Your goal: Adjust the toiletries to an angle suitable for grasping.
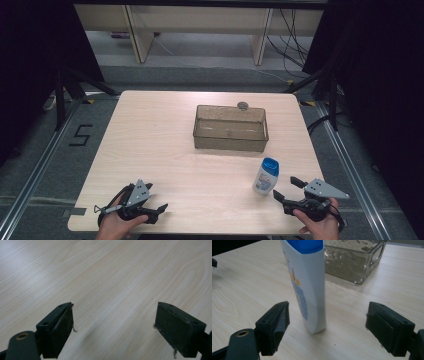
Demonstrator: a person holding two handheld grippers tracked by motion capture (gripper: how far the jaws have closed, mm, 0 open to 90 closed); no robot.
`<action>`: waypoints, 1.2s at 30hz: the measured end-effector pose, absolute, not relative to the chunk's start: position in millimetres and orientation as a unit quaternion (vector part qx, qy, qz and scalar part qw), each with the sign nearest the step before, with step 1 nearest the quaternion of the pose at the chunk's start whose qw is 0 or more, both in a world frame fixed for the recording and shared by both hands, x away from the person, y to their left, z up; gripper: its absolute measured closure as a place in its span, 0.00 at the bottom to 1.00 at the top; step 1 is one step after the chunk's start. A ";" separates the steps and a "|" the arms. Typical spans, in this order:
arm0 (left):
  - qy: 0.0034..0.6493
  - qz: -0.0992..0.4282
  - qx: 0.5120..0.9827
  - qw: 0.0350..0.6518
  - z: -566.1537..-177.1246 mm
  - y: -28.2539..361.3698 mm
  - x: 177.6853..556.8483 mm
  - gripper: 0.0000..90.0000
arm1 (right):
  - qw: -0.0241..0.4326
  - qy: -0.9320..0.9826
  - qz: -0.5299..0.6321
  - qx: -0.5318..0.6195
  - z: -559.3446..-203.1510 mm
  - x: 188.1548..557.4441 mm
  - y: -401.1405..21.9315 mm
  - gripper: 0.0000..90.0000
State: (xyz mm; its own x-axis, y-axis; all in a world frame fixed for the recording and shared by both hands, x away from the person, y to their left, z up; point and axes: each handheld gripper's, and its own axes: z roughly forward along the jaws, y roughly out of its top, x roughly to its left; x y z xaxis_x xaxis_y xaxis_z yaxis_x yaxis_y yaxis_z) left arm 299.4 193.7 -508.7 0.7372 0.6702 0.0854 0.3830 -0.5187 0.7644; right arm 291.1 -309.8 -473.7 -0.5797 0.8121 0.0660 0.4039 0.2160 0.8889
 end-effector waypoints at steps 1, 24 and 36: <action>0.314 0.194 0.848 0.380 -508.9 192.9 299.2 0.17 | 0.205 0.746 0.478 0.416 -473.1 289.6 -307.7 0.22; 0.313 0.189 0.851 0.378 -509.1 193.7 299.1 0.17 | 0.204 0.764 0.484 0.375 -469.1 305.8 -284.3 0.22; 0.310 0.181 0.852 0.381 -508.5 193.8 298.6 0.17 | 0.212 0.775 0.473 0.361 -469.6 315.2 -272.5 0.27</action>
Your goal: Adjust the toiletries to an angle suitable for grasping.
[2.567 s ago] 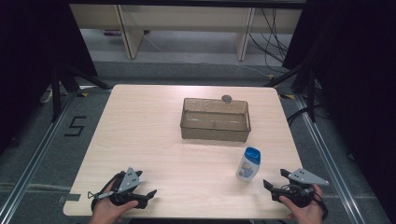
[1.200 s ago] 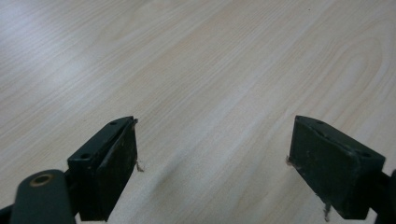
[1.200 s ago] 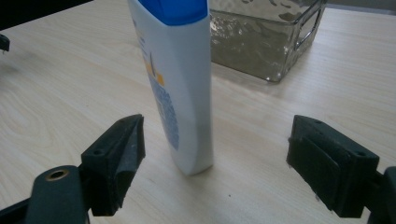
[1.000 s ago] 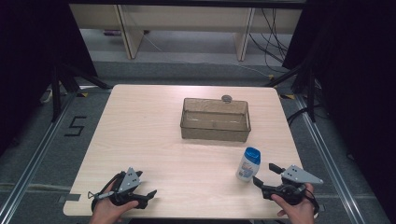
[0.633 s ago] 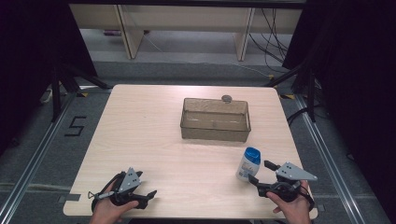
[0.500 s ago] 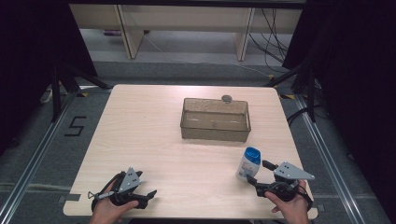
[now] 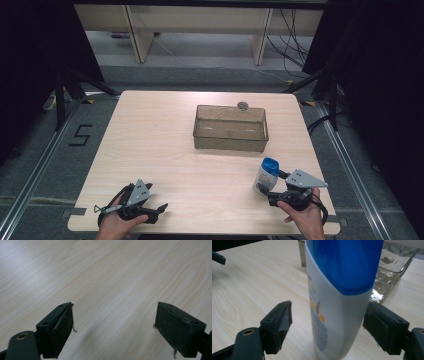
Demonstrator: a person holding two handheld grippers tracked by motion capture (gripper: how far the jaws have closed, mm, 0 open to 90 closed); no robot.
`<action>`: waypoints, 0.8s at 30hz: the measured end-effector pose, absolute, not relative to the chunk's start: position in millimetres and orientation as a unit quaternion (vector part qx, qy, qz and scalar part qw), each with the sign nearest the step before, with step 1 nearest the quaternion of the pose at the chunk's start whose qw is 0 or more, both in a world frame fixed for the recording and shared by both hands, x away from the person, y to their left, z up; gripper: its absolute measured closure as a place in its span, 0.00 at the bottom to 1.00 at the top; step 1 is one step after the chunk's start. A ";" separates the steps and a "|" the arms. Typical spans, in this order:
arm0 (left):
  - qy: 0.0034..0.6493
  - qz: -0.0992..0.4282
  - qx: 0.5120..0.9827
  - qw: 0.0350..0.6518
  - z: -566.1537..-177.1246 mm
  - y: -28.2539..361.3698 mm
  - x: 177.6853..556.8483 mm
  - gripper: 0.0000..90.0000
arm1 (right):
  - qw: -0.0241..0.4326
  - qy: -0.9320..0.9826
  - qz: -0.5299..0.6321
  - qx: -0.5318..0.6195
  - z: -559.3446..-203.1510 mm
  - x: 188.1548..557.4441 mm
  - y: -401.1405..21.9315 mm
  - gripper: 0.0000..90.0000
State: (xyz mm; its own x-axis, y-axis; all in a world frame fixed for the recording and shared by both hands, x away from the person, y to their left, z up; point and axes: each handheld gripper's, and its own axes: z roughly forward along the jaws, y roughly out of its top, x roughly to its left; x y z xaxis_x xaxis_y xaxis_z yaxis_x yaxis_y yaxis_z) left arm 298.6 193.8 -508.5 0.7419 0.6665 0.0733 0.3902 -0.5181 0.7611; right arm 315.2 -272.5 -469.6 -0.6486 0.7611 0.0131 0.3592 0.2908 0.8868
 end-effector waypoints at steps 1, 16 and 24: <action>0.312 0.189 0.849 0.383 -509.9 193.5 298.7 0.17 | 0.214 0.775 0.477 0.356 -470.0 317.6 -271.8 0.28; 0.309 0.182 0.852 0.381 -508.7 194.2 298.6 0.17 | 0.196 0.773 0.475 0.371 -471.1 322.4 -268.0 0.41; 0.310 0.180 0.852 0.382 -508.8 194.0 298.7 0.17 | 0.209 0.776 0.476 0.357 -472.1 327.1 -267.9 0.48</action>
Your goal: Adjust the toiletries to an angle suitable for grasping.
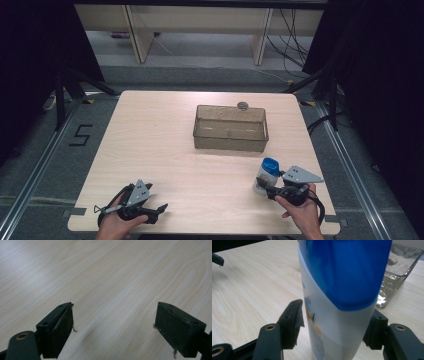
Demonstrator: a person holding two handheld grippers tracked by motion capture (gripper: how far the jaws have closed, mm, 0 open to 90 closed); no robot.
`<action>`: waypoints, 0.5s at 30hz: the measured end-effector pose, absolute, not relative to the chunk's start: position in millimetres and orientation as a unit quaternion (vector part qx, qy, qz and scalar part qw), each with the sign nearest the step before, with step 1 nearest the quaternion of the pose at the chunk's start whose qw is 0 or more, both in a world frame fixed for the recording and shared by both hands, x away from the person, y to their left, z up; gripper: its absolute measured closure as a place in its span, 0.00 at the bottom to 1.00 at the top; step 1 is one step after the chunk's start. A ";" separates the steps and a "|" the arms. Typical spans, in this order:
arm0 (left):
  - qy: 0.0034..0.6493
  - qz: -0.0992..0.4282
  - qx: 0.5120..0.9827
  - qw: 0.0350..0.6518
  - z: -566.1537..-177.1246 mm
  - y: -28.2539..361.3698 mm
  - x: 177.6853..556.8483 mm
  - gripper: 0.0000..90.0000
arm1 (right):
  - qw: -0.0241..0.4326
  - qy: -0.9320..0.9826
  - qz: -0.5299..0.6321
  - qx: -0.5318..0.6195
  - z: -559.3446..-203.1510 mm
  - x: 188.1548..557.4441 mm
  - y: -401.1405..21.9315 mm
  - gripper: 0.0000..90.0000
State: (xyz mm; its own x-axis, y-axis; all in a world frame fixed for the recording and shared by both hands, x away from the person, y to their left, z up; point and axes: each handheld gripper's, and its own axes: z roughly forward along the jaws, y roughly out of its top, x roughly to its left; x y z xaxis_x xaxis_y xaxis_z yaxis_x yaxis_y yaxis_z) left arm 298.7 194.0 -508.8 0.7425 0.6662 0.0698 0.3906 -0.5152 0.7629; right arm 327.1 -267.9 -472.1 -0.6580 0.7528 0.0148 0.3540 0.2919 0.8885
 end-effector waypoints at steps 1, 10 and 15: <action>0.311 0.182 0.851 0.382 -508.8 193.9 298.6 0.17 | 0.209 0.776 0.476 0.357 -472.1 327.1 -267.9 0.48; 0.312 0.190 0.850 0.379 -510.0 194.1 299.9 0.17 | 0.191 0.775 0.483 0.361 -472.4 329.1 -267.0 0.57; 0.315 0.188 0.849 0.381 -509.4 194.3 299.5 0.17 | 0.206 0.777 0.481 0.349 -471.7 329.5 -267.2 0.59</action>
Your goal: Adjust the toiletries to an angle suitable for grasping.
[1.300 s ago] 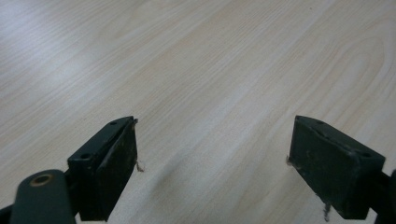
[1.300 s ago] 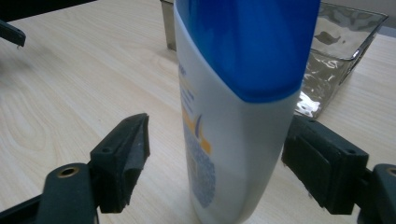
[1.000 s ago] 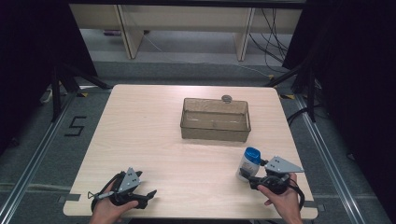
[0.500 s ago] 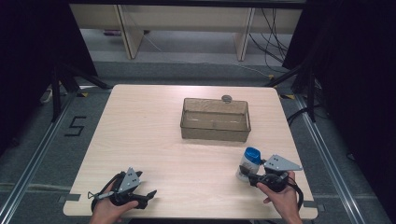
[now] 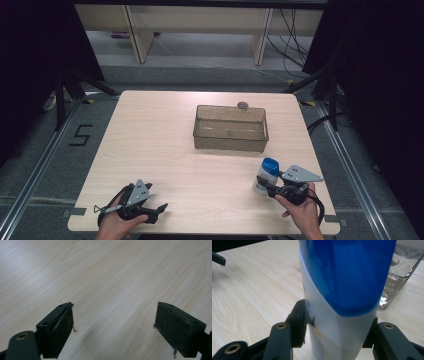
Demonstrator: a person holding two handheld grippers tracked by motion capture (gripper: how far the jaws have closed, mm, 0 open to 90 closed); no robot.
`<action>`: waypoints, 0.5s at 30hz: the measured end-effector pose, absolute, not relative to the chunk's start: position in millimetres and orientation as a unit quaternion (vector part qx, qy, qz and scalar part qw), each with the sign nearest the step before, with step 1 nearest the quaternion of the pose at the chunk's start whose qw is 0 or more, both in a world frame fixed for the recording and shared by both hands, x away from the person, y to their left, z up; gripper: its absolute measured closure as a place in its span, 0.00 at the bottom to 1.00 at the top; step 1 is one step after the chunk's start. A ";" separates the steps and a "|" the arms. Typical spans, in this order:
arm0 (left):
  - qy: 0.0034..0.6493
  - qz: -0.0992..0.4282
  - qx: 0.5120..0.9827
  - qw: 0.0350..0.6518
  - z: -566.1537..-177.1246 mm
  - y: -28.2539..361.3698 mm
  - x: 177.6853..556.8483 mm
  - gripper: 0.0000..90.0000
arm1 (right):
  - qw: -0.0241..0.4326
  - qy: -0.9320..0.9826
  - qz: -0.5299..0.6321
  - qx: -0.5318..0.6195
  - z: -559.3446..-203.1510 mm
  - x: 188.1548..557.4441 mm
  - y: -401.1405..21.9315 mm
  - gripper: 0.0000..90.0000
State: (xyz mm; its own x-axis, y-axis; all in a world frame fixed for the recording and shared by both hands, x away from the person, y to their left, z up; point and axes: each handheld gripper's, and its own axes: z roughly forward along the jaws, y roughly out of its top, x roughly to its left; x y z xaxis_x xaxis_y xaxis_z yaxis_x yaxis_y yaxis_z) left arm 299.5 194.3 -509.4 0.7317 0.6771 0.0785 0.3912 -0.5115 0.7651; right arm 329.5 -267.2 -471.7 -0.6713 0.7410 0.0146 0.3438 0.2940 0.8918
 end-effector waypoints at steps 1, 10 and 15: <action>0.315 0.189 0.848 0.382 -510.1 193.9 299.9 0.17 | 0.203 0.779 0.475 0.357 -470.9 327.8 -266.8 0.59; 0.314 0.191 0.850 0.377 -508.5 194.3 299.8 0.17 | 0.215 0.777 0.479 0.347 -466.5 328.3 -269.7 0.59; 0.309 0.187 0.855 0.372 -508.0 194.2 299.9 0.17 | 0.218 0.777 0.478 0.347 -466.8 328.0 -268.8 0.59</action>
